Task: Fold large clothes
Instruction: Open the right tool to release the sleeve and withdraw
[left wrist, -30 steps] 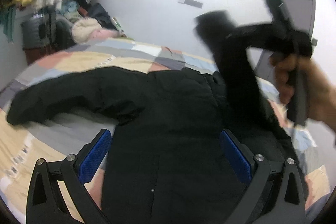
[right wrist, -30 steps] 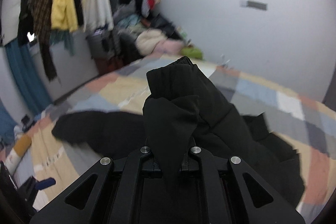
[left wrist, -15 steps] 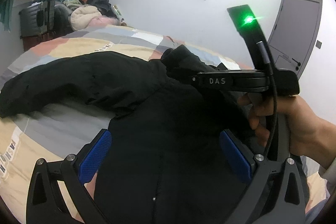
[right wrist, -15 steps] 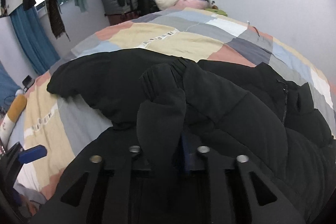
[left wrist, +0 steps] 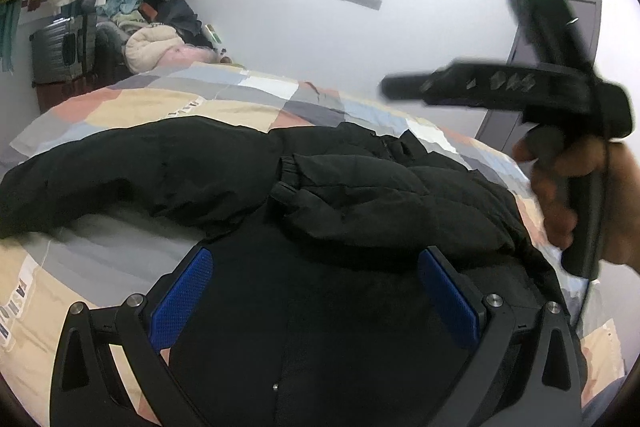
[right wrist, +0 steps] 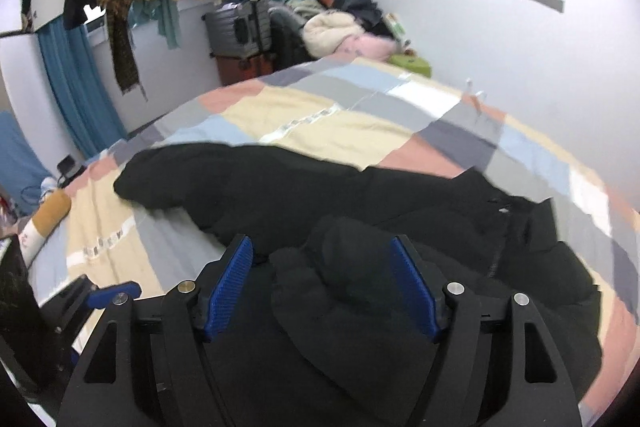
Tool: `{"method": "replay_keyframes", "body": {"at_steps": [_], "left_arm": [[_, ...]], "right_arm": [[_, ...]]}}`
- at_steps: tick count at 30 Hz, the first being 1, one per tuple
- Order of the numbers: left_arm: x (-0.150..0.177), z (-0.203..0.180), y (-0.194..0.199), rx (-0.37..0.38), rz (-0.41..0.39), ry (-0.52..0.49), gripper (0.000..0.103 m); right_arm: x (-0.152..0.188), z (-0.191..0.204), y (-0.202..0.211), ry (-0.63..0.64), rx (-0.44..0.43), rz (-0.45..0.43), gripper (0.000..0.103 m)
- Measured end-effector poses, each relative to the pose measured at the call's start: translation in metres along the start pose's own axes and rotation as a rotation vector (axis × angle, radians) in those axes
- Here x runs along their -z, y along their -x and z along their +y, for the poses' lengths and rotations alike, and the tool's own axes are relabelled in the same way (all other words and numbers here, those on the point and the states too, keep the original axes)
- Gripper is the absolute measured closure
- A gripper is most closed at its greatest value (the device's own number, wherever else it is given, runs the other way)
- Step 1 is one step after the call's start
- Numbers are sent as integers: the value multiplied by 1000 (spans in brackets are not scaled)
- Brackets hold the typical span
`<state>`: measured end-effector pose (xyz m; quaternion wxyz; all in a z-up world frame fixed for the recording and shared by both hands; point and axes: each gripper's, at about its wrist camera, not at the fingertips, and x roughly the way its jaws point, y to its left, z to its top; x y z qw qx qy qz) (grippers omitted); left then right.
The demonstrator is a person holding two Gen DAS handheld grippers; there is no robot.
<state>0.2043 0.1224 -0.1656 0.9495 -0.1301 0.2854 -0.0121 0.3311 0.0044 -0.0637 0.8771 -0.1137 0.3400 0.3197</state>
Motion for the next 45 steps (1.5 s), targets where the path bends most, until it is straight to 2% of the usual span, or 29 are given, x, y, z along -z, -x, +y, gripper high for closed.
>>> {"method": "replay_keyframes", "body": {"at_steps": [5, 11, 20, 25, 28, 32, 34, 38, 42, 45], "left_arm": [[-4, -12, 8, 1, -16, -26, 0], [-3, -28, 14, 12, -21, -50, 0], [3, -45, 9, 33, 12, -60, 0], [7, -55, 7, 30, 17, -84, 0], [9, -62, 5, 20, 25, -102, 0], [11, -71, 0, 16, 45, -116, 0], [12, -75, -1, 7, 45, -131, 0], [14, -75, -4, -3, 53, -132, 0], [14, -73, -7, -7, 59, -125, 0], [15, -71, -9, -10, 62, -120, 0]], "right_arm": [[-2, -14, 36, -24, 64, -88, 33], [19, -49, 71, -91, 161, -152, 33], [99, -125, 109, -249, 322, -173, 33], [158, -162, 109, -326, 408, -125, 33], [191, -181, 104, -384, 407, -101, 34], [219, -200, 88, -428, 406, -14, 45], [230, -207, 81, -449, 400, 21, 45], [235, -204, 70, -403, 413, 63, 47], [242, -201, 47, -329, 470, 149, 55], [243, -202, 40, -307, 513, 162, 67]]}}
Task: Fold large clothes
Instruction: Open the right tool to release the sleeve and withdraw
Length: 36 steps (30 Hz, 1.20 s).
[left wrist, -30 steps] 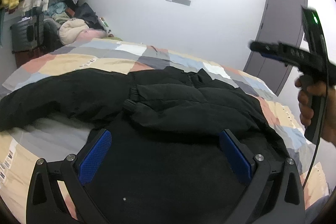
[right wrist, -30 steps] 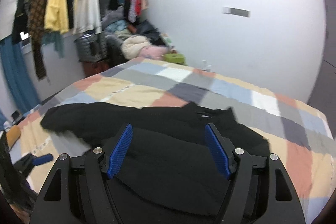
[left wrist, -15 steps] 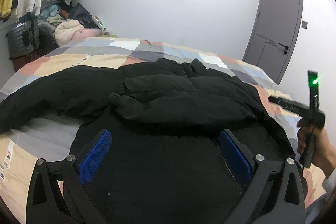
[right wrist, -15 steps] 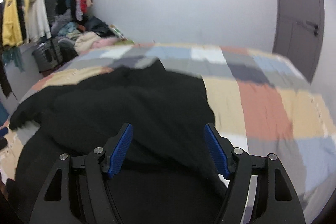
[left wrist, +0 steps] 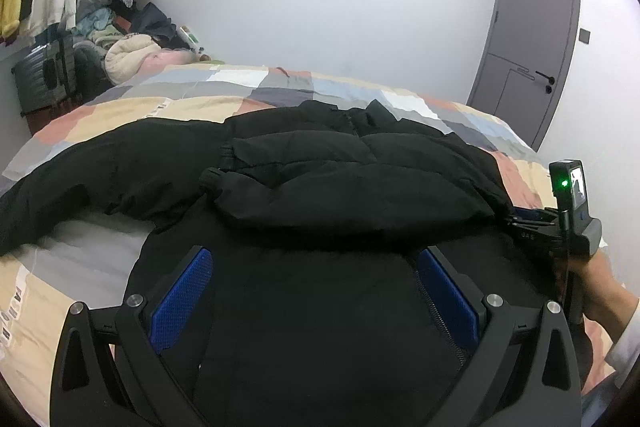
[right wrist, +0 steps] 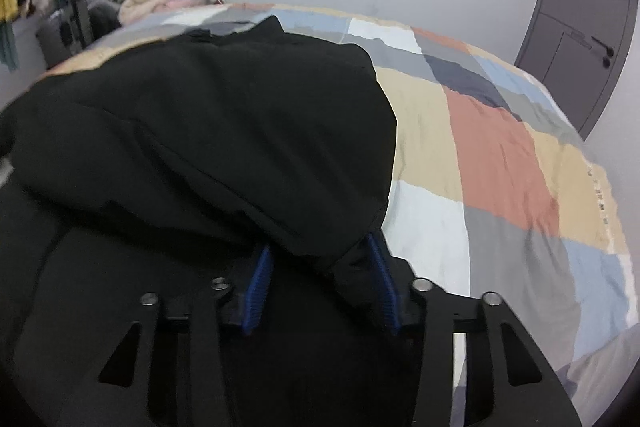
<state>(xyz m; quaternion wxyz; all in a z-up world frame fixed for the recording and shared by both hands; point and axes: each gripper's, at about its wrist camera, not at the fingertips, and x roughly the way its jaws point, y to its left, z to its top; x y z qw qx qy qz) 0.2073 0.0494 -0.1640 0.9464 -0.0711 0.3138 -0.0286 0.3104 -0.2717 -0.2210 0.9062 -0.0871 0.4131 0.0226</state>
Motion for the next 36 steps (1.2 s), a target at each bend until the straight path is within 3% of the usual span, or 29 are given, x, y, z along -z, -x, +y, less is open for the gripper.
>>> {"method": "replay_keyframes", "body": {"at_steps": [2, 5, 14, 18, 22, 24, 26, 36], "left_arm": [[0, 0, -1, 0, 2, 2, 0], [1, 1, -1, -4, 0, 4, 0], [0, 8, 0, -4, -9, 27, 0], [-1, 11, 1, -3, -13, 37, 0], [-2, 10, 5, -1, -21, 37, 0], [-2, 10, 8, 4, -31, 36, 0], [-1, 10, 12, 4, -41, 35, 0], [5, 8, 44, 1, -82, 22, 0]], "right_arm": [[-2, 0, 0, 5, 15, -13, 79], [-6, -4, 6, -17, 28, -52, 84], [-5, -37, 13, -193, 46, -83, 86], [-5, -44, 15, -245, 5, -73, 85], [-4, -43, 27, -270, -30, -53, 79], [-4, -40, 37, -271, -41, -54, 70], [-2, -37, 53, -273, -65, -64, 69], [12, -5, 157, -288, -170, -257, 55]]}}
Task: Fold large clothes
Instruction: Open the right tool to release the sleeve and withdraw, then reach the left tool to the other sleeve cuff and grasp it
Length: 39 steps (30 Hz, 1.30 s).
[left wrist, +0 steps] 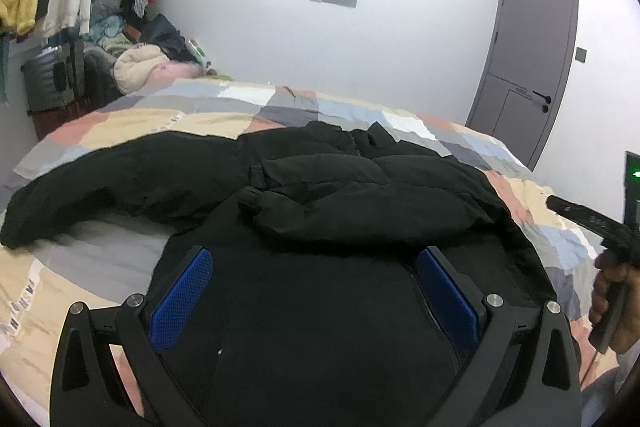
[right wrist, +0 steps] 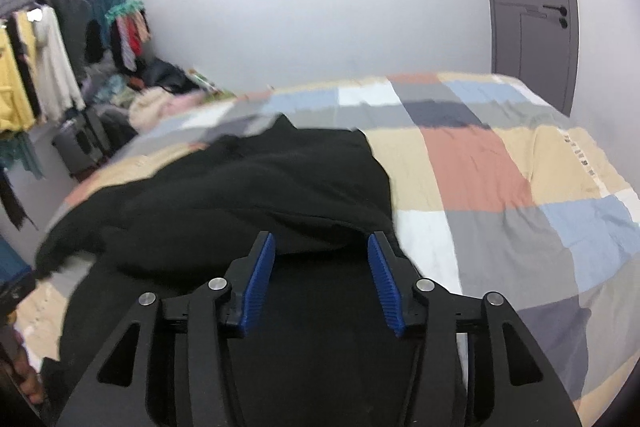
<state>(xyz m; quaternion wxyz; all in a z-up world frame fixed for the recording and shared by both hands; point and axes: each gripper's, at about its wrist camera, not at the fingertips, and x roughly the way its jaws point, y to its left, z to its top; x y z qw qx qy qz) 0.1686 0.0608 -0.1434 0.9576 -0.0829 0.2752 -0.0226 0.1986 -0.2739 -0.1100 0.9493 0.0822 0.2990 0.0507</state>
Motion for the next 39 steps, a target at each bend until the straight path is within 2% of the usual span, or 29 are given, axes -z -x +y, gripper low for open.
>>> {"method": "replay_keyframes", "body": {"at_steps": [2, 6, 10, 13, 15, 17, 19, 23, 28, 33, 36, 39], "left_arm": [[-1, 0, 8, 4, -14, 1, 0], [-1, 2, 29, 16, -43, 6, 0], [-4, 11, 49, 46, -83, 58, 0], [-15, 26, 72, 48, -143, 122, 0], [-25, 40, 85, 40, -168, 146, 0], [-32, 55, 96, 15, -185, 153, 0], [-38, 72, 102, -11, -181, 151, 0], [-50, 126, 107, -39, -157, 240, 0], [-45, 229, 83, -35, -103, 465, 0], [-1, 331, 32, 10, -18, 687, 0], [29, 371, 11, 61, -8, 803, 1], [51, 402, -1, 70, -34, 894, 1]], "right_arm": [[5, 9, 14, -8, -38, -25, 47], [17, 31, 48, 30, -71, -70, 43], [33, 41, 74, 43, -70, -102, 22], [41, 47, 85, 57, -67, -112, 16], [45, 51, 88, 66, -62, -123, 13], [49, 56, 92, 78, -54, -137, 2], [51, 60, 93, 95, -46, -150, 0], [52, 66, 87, 116, -36, -146, 0], [57, 68, 70, 94, -23, -86, 0], [57, 69, 64, 85, -1, -72, 0], [58, 73, 61, 92, 12, -68, 0], [58, 77, 53, 92, 16, -53, 0]]}}
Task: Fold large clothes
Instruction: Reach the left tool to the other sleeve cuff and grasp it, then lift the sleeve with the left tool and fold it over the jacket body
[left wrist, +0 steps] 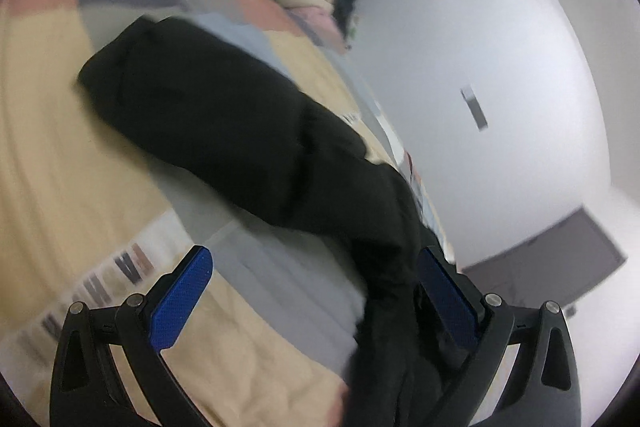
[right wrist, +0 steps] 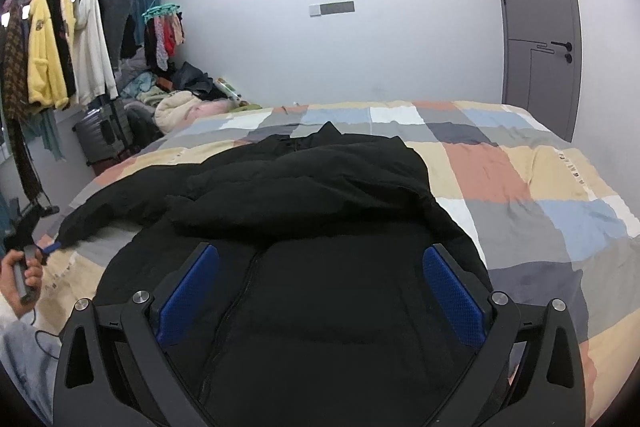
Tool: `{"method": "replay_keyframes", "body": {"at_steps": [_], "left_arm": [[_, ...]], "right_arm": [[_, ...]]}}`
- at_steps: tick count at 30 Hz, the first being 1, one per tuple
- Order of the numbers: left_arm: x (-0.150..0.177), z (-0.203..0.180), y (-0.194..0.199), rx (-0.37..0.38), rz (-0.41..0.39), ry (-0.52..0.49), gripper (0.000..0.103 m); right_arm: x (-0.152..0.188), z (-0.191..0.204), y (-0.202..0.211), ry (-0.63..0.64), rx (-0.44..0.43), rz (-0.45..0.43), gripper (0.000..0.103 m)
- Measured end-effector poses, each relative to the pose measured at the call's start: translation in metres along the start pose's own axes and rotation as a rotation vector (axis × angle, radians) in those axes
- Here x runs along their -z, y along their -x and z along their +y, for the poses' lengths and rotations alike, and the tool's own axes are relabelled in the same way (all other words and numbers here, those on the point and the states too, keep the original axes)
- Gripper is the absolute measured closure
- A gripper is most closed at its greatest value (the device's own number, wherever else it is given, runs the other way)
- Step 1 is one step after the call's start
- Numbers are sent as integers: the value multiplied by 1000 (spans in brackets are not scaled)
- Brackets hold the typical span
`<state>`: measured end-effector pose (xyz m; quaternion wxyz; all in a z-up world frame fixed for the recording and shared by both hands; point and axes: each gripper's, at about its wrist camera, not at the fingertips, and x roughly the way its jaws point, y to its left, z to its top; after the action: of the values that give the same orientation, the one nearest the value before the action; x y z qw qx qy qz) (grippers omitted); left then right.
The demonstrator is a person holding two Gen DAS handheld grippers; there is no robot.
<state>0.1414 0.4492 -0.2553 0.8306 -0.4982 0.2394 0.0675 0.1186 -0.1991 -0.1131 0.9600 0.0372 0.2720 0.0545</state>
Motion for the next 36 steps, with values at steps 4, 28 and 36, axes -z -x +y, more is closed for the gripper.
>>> {"method": "replay_keyframes", "body": {"at_steps": [4, 28, 36], "left_arm": [[-18, 41, -13, 17, -36, 118, 2], [-99, 19, -38, -268, -146, -55, 88], [-111, -78, 17, -326, -288, -263, 98]], "right_arm": [[1, 3, -12, -15, -2, 25, 0], [-6, 9, -30, -20, 27, 22, 0], [-5, 5, -23, -20, 17, 14, 0]]}}
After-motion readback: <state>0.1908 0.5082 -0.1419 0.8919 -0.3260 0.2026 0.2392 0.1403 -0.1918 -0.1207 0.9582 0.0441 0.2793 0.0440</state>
